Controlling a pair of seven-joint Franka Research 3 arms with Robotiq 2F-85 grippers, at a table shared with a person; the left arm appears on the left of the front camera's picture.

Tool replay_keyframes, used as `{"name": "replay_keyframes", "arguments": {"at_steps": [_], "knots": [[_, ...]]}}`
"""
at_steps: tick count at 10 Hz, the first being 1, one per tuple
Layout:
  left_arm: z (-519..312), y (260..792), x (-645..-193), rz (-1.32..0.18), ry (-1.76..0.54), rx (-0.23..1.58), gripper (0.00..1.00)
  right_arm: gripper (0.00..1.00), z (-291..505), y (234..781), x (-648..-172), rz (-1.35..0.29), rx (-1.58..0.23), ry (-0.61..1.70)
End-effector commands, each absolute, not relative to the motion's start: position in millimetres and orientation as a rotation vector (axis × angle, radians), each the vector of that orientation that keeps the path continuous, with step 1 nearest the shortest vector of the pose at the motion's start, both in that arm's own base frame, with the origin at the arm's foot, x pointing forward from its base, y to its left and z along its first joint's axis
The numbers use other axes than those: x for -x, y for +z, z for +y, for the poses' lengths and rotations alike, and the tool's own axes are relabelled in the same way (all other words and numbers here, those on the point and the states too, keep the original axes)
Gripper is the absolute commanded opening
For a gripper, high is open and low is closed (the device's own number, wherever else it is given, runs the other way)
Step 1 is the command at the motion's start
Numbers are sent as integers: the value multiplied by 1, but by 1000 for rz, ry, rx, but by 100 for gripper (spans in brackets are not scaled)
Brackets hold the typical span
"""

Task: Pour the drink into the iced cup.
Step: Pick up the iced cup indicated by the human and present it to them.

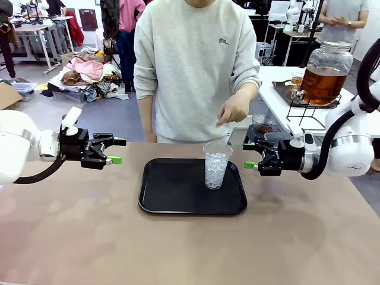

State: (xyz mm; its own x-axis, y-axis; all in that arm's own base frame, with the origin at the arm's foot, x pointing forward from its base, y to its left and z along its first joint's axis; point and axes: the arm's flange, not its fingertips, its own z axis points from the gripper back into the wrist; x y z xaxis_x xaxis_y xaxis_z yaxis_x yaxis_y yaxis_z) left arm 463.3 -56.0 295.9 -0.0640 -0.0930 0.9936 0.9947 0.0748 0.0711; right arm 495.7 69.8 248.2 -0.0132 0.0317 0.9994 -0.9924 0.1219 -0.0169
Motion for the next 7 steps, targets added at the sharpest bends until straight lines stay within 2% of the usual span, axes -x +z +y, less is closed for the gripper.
{"name": "replay_keyframes", "arguments": {"at_steps": [1, 7], "knots": [[-58, 298, -464, -1225, -1231, 1047, 100, 100, 70, 254, -497, -1263, -1084, 1152], [-58, 298, -464, -1225, -1231, 1047, 100, 100, 97, 239, -497, -1206, -1135, 1173]]}}
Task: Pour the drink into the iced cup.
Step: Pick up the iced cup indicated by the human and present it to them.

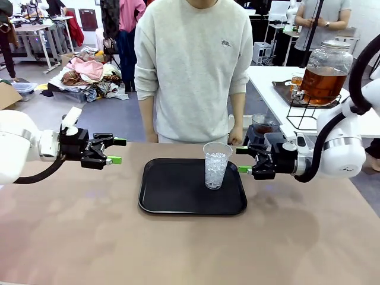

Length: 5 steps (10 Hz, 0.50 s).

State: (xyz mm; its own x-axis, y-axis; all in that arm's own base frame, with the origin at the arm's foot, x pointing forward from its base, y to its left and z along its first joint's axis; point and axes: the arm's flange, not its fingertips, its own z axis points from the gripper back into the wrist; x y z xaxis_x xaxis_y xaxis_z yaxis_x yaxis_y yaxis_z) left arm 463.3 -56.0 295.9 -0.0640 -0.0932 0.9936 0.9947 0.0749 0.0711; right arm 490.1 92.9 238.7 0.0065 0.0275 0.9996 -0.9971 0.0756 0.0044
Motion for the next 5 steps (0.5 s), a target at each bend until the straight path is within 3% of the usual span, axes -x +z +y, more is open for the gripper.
{"name": "replay_keyframes", "arguments": {"at_steps": [1, 5], "knots": [[-58, 298, -464, -1225, -1231, 1047, 100, 100, 99, 237, -496, -1191, -1147, 1172], [-58, 298, -464, -1225, -1231, 1047, 100, 100, 106, 230, -499, -1146, -1164, 1178]]}}
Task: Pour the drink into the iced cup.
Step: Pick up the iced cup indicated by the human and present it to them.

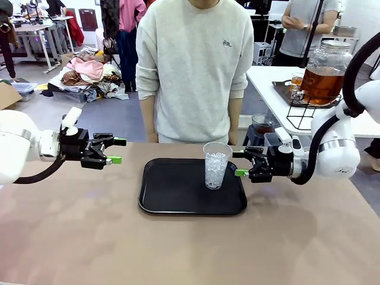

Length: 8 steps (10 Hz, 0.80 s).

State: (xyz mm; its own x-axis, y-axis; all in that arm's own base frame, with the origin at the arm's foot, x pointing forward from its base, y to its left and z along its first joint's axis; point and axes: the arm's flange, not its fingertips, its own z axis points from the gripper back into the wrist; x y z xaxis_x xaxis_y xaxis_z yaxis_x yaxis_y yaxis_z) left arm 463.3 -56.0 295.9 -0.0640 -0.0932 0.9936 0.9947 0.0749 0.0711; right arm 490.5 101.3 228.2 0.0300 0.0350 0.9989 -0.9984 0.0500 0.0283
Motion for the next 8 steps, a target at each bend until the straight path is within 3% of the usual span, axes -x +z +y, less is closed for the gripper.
{"name": "replay_keyframes", "arguments": {"at_steps": [1, 8], "knots": [[-58, 298, -464, -1225, -1231, 1047, 100, 100, 107, 229, -501, -1139, -1167, 1180], [-58, 298, -464, -1225, -1231, 1047, 100, 100, 117, 222, -512, -1116, -1165, 1201]]}}
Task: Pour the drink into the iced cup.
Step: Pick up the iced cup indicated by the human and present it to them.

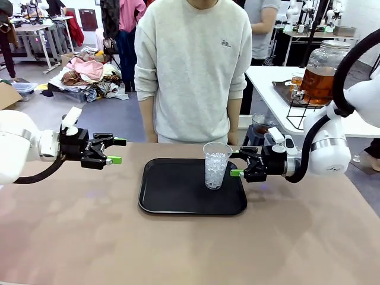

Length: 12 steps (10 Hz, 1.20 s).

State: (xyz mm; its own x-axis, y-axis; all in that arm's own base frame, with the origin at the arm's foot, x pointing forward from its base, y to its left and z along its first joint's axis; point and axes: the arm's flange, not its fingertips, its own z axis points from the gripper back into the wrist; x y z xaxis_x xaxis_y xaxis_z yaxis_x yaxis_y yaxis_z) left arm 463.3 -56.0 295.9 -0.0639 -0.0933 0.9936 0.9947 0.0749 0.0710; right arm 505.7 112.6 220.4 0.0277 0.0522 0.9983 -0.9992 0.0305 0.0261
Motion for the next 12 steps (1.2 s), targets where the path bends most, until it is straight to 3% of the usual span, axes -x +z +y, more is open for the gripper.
{"name": "replay_keyframes", "arguments": {"at_steps": [1, 12], "knots": [[-58, 298, -464, -1225, -1231, 1047, 100, 100, 117, 222, -512, -1112, -1174, 1199], [-58, 298, -464, -1225, -1231, 1047, 100, 100, 147, 215, -501, -1093, -1214, 1204]]}}
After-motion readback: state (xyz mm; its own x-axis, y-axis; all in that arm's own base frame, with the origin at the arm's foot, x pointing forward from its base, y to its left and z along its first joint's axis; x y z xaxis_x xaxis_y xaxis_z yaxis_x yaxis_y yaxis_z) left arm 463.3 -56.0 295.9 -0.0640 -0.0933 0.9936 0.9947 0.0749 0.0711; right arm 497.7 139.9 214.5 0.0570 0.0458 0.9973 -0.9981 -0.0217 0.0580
